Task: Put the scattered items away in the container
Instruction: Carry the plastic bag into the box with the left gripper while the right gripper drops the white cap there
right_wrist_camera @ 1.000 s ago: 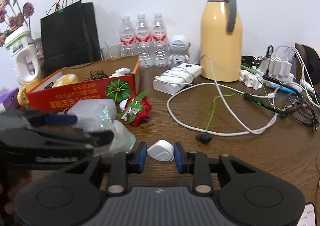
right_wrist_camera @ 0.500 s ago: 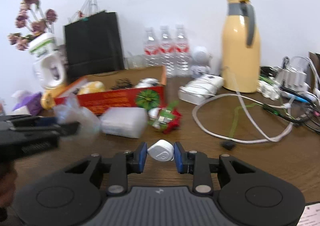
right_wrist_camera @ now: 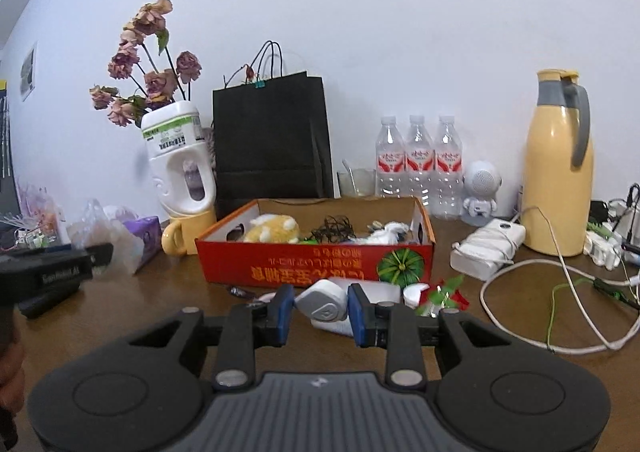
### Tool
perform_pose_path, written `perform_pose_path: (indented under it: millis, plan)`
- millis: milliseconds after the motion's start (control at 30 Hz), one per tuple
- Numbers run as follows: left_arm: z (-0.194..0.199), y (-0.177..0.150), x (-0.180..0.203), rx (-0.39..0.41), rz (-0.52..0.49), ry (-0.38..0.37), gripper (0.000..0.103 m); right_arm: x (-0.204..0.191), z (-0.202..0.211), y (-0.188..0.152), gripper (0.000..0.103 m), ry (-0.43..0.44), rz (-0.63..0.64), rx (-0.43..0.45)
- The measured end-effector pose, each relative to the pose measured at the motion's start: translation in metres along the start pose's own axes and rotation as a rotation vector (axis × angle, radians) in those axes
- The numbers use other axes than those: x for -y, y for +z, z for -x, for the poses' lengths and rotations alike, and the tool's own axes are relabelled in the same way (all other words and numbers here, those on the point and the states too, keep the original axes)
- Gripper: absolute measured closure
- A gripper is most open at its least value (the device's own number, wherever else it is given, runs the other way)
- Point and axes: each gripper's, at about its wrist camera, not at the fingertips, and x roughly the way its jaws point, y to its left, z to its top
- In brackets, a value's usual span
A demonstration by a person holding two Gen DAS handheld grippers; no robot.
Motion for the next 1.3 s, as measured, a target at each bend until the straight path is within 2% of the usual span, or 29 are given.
perform_pose_path:
  millis: [100,233,367,433,500,567,700,833,867,933,1000,1067,1100,1167,1233,1300]
  plan:
    - [-0.010,0.012,-0.002,0.031,0.007,-0.015,0.064,0.001,-0.013,0.014,0.075,0.006,-0.008,-0.003]
    - [-0.041,0.030,-0.004,0.083,0.066,-0.052,0.063,0.004,-0.041,0.044,0.075,0.019,0.000,0.018]
    - [-0.095,0.059,-0.002,0.032,0.101,-0.105,0.063,0.008,-0.090,0.089,0.075,0.047,0.019,-0.012]
    - [-0.132,0.076,0.001,-0.057,0.116,-0.119,0.063,0.010,-0.117,0.107,0.075,0.058,0.028,-0.040]
    - [-0.166,0.087,0.004,-0.156,0.129,-0.140,0.062,0.015,-0.151,0.124,0.075,0.065,0.015,-0.120]
    - [-0.198,0.091,0.008,-0.236,0.131,-0.124,0.062,0.022,-0.182,0.135,0.075,0.072,-0.004,-0.202]
    - [-0.257,0.083,0.020,-0.448,0.065,-0.142,0.062,0.038,-0.250,0.144,0.075,0.097,-0.076,-0.421]
    - [-0.290,0.066,0.025,-0.598,0.058,-0.175,0.060,0.045,-0.303,0.130,0.075,0.090,-0.090,-0.615]
    - [-0.293,0.065,0.029,-0.590,0.022,-0.189,0.056,0.049,-0.318,0.124,0.075,0.091,-0.113,-0.673]
    - [-0.297,0.065,0.040,-0.619,-0.078,-0.191,0.055,0.053,-0.340,0.112,0.075,0.089,-0.148,-0.761]
    - [-0.299,0.065,0.049,-0.671,-0.134,-0.222,0.039,0.055,-0.356,0.099,0.075,0.054,-0.155,-0.830]
    - [-0.302,0.068,0.053,-0.697,-0.159,-0.245,0.029,0.052,-0.364,0.091,0.073,0.027,-0.140,-0.872]
    - [-0.304,0.069,0.055,-0.716,-0.160,-0.251,0.027,0.049,-0.364,0.092,0.072,0.021,-0.130,-0.872]
    - [-0.306,0.071,0.055,-0.730,-0.161,-0.252,0.027,0.046,-0.361,0.096,0.063,0.024,-0.127,-0.870]
    - [-0.307,0.076,0.055,-0.731,-0.164,-0.248,0.026,0.045,-0.355,0.102,0.049,0.021,-0.117,-0.866]
    - [-0.310,0.081,0.055,-0.746,-0.153,-0.243,0.025,0.045,-0.348,0.110,0.047,-0.005,-0.095,-0.859]
